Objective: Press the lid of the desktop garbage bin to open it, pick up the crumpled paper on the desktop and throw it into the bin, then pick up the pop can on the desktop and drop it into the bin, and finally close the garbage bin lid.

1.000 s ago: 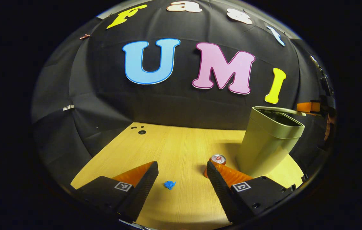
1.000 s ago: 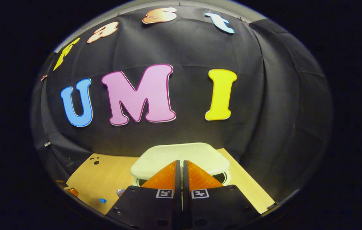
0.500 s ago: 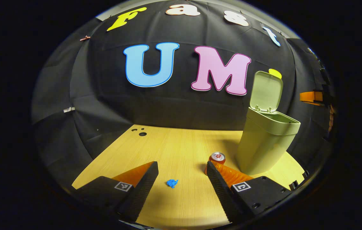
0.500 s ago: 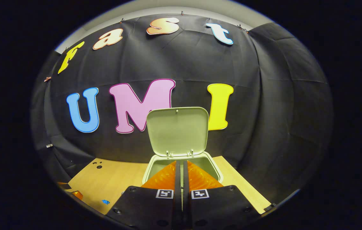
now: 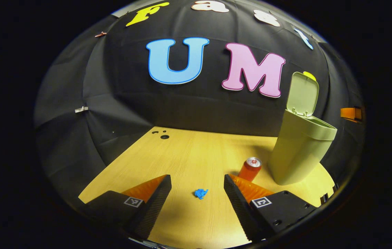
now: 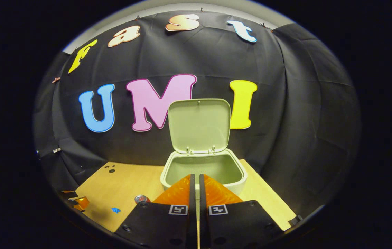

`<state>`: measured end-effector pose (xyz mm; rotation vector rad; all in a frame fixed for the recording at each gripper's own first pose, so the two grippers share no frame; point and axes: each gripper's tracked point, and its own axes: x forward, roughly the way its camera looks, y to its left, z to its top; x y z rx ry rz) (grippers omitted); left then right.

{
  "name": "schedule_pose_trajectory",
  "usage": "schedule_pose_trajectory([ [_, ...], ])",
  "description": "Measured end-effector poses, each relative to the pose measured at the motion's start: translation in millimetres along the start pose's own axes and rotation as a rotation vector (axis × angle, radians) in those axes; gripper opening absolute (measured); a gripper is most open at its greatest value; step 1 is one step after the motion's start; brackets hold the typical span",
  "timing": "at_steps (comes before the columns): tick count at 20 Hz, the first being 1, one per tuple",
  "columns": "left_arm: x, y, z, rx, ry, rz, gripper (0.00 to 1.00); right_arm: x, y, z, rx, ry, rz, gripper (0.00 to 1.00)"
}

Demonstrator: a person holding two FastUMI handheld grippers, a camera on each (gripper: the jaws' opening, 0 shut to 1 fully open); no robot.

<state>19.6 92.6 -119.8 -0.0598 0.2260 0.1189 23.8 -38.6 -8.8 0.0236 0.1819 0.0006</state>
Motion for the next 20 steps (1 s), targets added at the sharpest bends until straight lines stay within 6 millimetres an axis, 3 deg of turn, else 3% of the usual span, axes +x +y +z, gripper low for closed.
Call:
schedule_pose_trajectory([
  [1, 3.8, 0.8, -3.7, 0.000, 0.010, -0.004, 0.98, 0.3, 2.4, -4.4, 0.002, 0.006, 0.002, 0.08],
  [3, 12.4, 3.1, -11.8, 0.014, 0.028, -0.004, 0.98, 0.1, 8.7, -14.9, 0.009, 0.024, 0.015, 0.20],
  [8, 42.0, -2.3, -38.8, 0.037, 0.103, -0.027, 0.98, 4.6, 12.7, -34.8, 0.009, 0.067, 0.032, 0.92],
  [9, 46.9, -3.4, -43.6, 0.040, 0.114, -0.032, 0.98, 7.3, 12.7, -38.3, 0.014, 0.072, 0.031, 0.96],
  [20, 117.3, -7.5, -103.0, 0.031, 0.255, 0.003, 0.98, 11.1, 10.3, -72.1, -0.035, 0.169, 0.049, 0.99],
])
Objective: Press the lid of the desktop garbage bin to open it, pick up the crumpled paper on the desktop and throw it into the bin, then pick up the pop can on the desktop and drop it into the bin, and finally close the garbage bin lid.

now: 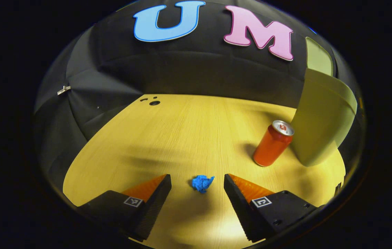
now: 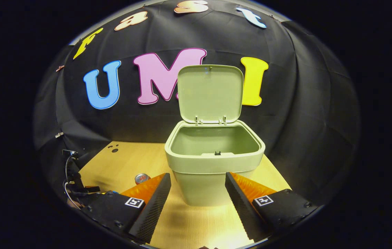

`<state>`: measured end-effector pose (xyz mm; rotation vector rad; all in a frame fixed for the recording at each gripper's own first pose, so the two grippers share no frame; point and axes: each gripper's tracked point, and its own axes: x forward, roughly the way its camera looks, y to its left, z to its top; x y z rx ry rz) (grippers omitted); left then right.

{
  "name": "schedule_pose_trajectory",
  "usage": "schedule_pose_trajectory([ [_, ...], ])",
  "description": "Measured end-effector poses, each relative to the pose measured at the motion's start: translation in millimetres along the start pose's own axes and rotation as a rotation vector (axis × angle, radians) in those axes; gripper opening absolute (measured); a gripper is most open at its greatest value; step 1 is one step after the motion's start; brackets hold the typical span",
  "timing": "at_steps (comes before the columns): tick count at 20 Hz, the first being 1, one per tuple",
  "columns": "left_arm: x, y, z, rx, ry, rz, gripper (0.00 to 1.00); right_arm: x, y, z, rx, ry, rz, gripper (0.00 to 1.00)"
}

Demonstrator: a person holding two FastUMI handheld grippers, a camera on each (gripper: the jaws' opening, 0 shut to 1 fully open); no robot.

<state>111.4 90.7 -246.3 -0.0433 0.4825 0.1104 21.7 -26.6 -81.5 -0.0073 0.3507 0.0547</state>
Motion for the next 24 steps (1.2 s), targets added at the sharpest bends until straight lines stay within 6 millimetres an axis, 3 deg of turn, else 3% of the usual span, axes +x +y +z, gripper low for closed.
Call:
schedule_pose_trajectory([
  [7, 31.3, -10.0, -18.4, -0.010, 0.051, 0.001, 0.98, 1.5, -3.7, -21.0, -0.016, 0.068, 0.004, 0.99],
  [12, 38.6, -7.8, -26.4, 0.033, 0.068, 0.021, 0.88, 6.1, -6.9, -27.3, -0.018, 0.090, 0.006, 0.99],
  [16, 40.4, -5.4, -27.2, 0.046, 0.062, 0.026, 0.74, 8.5, -7.1, -31.5, -0.013, 0.104, 0.016, 0.99],
  [20, 40.7, -7.7, -27.4, 0.062, 0.066, 0.016, 0.48, 8.5, -5.7, -37.7, -0.001, 0.114, 0.027, 0.99],
  [24, 38.3, -7.1, -23.3, 0.092, 0.062, 0.030, 0.42, 7.9, -9.8, -41.8, -0.009, 0.115, 0.028, 0.99],
])
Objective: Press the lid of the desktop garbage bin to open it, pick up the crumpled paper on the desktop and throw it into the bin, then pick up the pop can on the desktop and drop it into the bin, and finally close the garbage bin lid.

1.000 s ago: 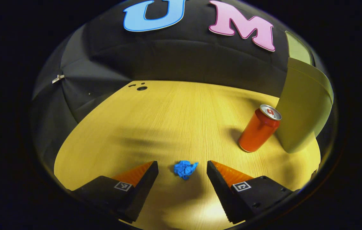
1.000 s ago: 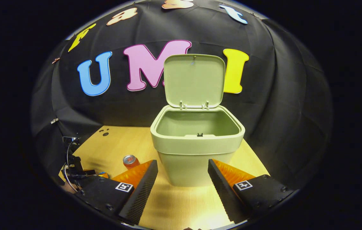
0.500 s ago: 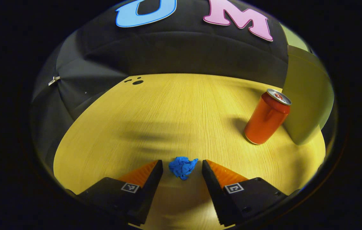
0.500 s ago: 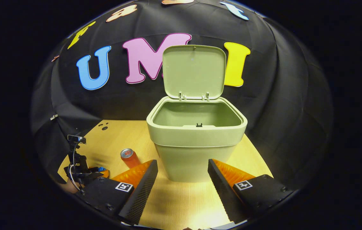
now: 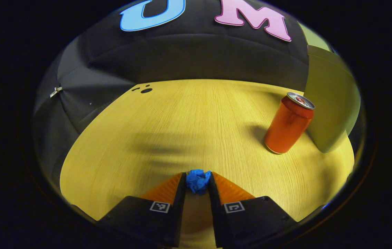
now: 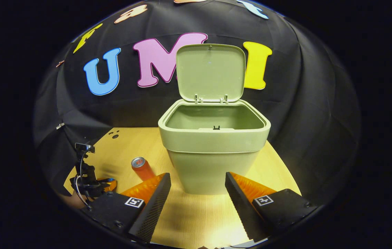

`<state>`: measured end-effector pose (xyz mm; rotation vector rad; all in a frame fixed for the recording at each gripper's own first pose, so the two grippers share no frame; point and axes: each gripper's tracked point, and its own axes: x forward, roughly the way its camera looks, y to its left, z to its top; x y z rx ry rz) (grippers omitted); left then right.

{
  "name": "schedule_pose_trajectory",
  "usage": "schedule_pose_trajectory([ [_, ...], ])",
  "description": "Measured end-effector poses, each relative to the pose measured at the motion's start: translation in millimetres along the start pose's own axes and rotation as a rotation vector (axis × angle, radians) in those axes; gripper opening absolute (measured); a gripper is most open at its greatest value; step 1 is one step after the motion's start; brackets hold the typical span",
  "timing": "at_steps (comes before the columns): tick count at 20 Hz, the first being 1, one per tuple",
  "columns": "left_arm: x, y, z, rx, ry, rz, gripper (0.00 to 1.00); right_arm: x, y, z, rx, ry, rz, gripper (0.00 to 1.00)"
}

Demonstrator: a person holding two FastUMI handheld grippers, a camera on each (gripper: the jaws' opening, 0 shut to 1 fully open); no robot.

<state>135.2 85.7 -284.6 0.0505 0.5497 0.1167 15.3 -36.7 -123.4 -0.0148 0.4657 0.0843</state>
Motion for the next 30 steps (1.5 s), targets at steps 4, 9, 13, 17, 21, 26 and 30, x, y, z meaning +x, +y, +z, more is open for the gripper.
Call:
schedule_pose_trajectory([
  [4, -11.1, -12.8, 23.2, 0.040, -0.044, -0.026, 0.37, -0.6, -6.1, -1.3, 0.013, -0.005, -0.004, 0.99],
  [9, -41.7, -19.8, 71.3, -0.009, -0.114, -0.045, 0.38, -1.1, -12.1, -2.7, 0.026, -0.013, 0.000, 0.99],
  [13, -82.7, -33.2, 130.9, -0.013, -0.209, -0.102, 0.40, -0.4, -18.1, -5.4, 0.041, -0.026, -0.001, 0.99],
  [17, -126.7, -61.8, 185.5, 0.011, -0.291, -0.180, 0.36, -3.1, -27.3, -10.7, 0.060, -0.032, -0.009, 0.99],
  [21, -160.3, -111.6, 229.0, 0.067, -0.362, -0.269, 0.37, -6.5, -42.3, -16.1, 0.066, -0.044, -0.031, 0.99],
  [26, -203.0, -198.0, 270.6, 0.080, -0.431, -0.458, 0.40, -8.4, -62.2, -21.9, 0.070, -0.049, -0.059, 0.99],
  [30, -219.9, -262.1, 296.7, 0.154, -0.501, -0.581, 0.37, -8.4, -78.8, -26.5, 0.068, -0.045, -0.080, 0.99],
])
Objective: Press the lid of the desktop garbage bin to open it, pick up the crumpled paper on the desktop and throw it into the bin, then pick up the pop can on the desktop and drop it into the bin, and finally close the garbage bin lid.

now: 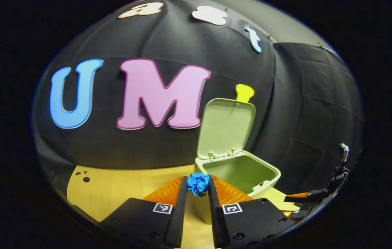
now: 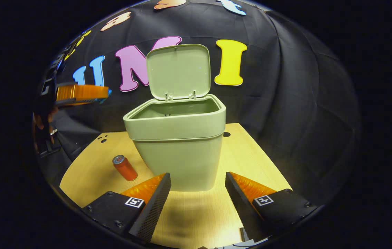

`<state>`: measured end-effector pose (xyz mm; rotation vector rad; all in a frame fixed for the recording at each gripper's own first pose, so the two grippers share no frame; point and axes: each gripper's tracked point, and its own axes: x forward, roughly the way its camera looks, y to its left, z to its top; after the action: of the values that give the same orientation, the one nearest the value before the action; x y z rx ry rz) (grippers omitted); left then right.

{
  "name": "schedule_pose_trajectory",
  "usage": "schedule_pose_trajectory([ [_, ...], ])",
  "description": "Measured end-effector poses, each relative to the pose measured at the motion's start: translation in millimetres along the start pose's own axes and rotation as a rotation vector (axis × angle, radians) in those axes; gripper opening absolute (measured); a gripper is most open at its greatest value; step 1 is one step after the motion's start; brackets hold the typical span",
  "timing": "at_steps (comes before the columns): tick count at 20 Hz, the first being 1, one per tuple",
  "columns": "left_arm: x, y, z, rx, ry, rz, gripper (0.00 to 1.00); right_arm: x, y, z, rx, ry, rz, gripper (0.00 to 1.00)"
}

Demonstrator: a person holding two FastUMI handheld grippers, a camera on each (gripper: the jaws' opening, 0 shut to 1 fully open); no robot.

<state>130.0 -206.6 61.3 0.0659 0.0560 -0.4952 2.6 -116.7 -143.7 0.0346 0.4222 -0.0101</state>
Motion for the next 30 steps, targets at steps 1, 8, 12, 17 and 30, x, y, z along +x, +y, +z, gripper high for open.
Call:
schedule_pose_trajectory([
  [1, 9.2, -10.9, 1.9, 0.011, -0.006, -0.026, 0.37, 0.7, -4.5, -0.1, 0.003, 0.001, -0.008, 0.99],
  [8, 61.4, -66.8, -11.7, -0.024, 0.022, -0.151, 0.38, 6.0, -24.3, -5.4, 0.014, 0.022, -0.033, 0.99],
  [12, 75.1, -69.2, -19.6, -0.038, 0.040, -0.151, 0.43, 8.2, -26.4, -8.6, 0.005, 0.032, -0.028, 0.99],
  [17, 80.2, -56.9, -16.5, -0.044, 0.012, -0.114, 0.96, 11.3, -21.0, -4.4, 0.000, 0.031, -0.013, 0.99],
  [30, -35.8, 108.2, -63.4, -0.068, 0.033, 0.275, 0.96, 8.3, 52.8, -21.2, -0.048, 0.067, 0.120, 0.99],
])
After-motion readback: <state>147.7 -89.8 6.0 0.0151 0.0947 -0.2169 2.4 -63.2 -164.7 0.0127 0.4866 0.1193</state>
